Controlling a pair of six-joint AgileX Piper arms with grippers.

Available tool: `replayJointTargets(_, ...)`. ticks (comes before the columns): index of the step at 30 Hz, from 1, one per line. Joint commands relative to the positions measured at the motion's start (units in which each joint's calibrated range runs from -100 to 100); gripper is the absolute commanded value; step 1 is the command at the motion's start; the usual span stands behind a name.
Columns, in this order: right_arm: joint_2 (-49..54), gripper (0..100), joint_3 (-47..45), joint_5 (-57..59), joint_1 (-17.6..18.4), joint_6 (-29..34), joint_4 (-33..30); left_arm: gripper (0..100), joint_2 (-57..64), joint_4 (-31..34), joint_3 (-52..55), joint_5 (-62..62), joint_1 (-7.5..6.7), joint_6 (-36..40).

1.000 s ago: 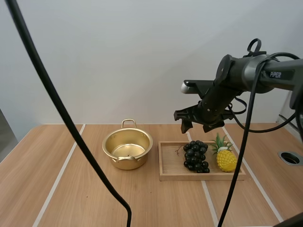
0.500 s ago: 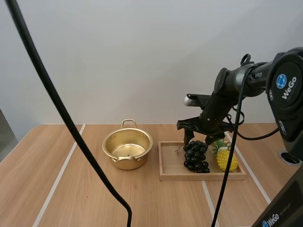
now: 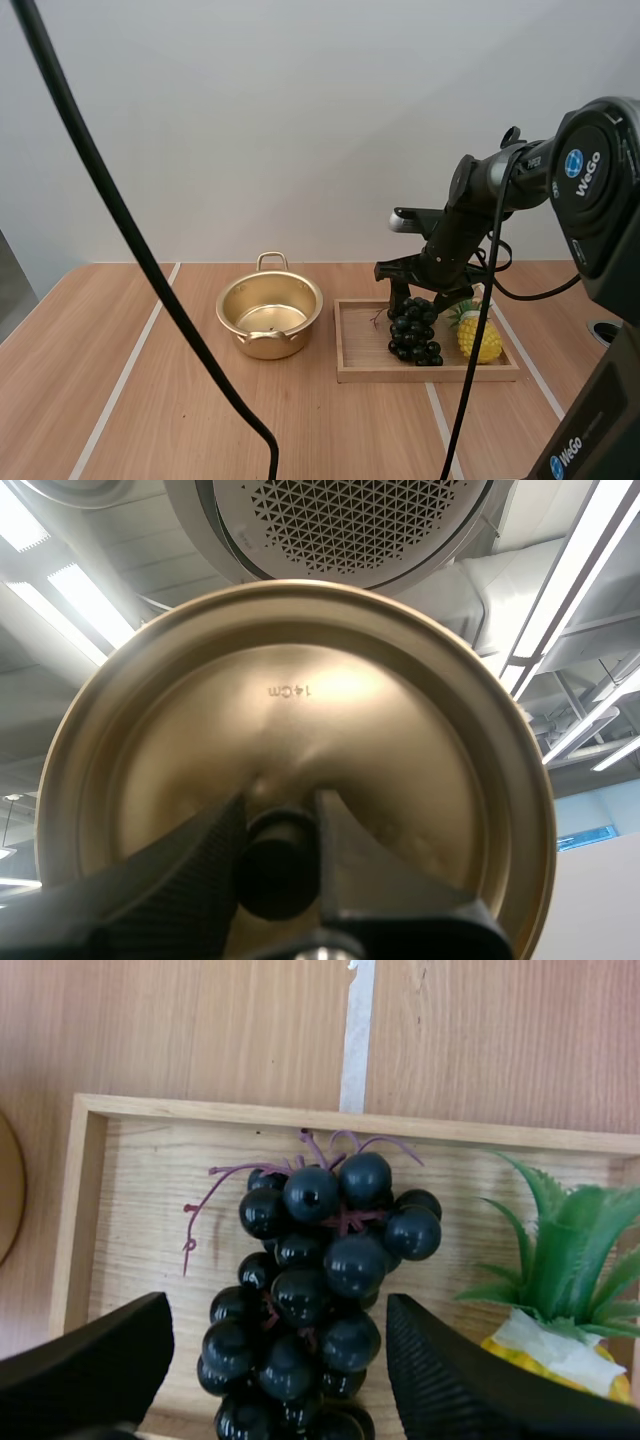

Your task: Open the pot, put the grape inside, and close it

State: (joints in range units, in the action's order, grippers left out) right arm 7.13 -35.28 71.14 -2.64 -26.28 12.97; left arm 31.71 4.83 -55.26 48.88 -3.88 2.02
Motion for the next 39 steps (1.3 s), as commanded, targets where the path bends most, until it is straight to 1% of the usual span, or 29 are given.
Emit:
replayJointTargets(1, -0.6, 100, 0.2, -0.7, -0.2, -0.1, -0.5, 0, 0.1, 0.6, -0.4, -1.2, 0.04, 0.5)
replayJointTargets(19, -9.3, 100, 0.2, -3.8, -0.2, -0.1, -0.7, 0, 0.1, 0.6, -0.4, -1.2, 0.04, 0.5)
replayJointTargets(29, -10.7, 100, 0.2, -5.1, -0.2, -1.3, -0.8, 0, 0.1, 0.6, -0.4, -1.0, 0.04, 0.5)
replayJointTargets(30, -10.7, 98, 0.2, -5.3, -0.2, -1.3, -0.8, 0, 0.1, 0.6, -0.4, -1.0, 0.04, 0.5)
replayJointTargets(33, -10.7, 67, 0.2, -5.5, -0.2, -1.3, -0.8, 0, 0.1, 0.6, -0.4, -0.9, 0.04, 0.5)
replayJointTargets(35, -10.7, 51, 0.2, -5.5, -0.2, -1.3, -0.8, 0, 0.1, 0.6, -0.4, -0.5, 0.04, 0.5)
replayJointTargets(36, -10.7, 38, 0.2, -5.5, -0.2, -1.3, -0.8, 0, 0.1, 0.6, -0.4, -0.3, 0.04, 0.5)
replayJointTargets(37, -10.7, 22, 0.2, -5.5, -0.2, -1.3, -0.8, 0, 0.1, 0.6, -0.4, -0.2, 0.04, 0.5)
replayJointTargets(38, -10.7, 5, 0.2, -5.5, -0.2, -1.3, -0.8, 0, 0.1, 0.6, -0.4, 0.1, 0.04, 0.5)
replayJointTargets(39, -10.7, 0, 0.2, -5.5, -0.2, -1.3, -0.8, 0, 0.1, 0.6, -0.4, 0.3, 0.04, 0.5)
